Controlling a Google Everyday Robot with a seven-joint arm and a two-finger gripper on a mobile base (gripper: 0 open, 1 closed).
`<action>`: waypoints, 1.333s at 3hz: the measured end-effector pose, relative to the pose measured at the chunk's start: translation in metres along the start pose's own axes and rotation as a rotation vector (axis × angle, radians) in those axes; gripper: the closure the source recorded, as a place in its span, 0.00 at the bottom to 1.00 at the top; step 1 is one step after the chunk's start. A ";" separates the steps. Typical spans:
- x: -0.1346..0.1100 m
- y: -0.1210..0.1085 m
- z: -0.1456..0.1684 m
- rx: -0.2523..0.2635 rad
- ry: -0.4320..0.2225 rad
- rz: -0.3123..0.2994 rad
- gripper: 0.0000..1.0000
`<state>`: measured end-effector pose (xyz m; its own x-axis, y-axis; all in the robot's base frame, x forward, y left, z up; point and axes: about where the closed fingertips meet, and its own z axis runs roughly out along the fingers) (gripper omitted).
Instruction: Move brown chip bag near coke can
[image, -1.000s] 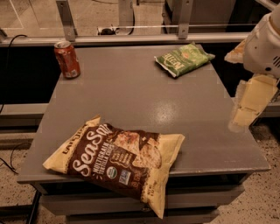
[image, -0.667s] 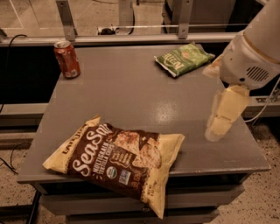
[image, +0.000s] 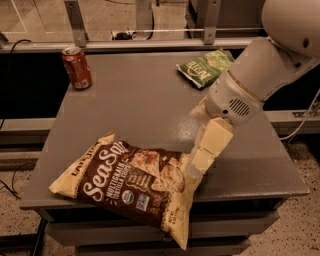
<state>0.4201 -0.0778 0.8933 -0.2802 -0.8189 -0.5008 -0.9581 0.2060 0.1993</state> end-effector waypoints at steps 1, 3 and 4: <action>-0.011 0.012 0.026 -0.070 -0.044 0.039 0.00; -0.026 0.034 0.053 -0.104 -0.060 0.068 0.00; -0.026 0.041 0.060 -0.099 -0.059 0.079 0.16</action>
Offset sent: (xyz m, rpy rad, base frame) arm -0.0295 0.0609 -0.0338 0.0971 0.1174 -0.0208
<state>0.3849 -0.0157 0.8641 -0.3606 -0.7686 -0.5285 -0.9231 0.2126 0.3206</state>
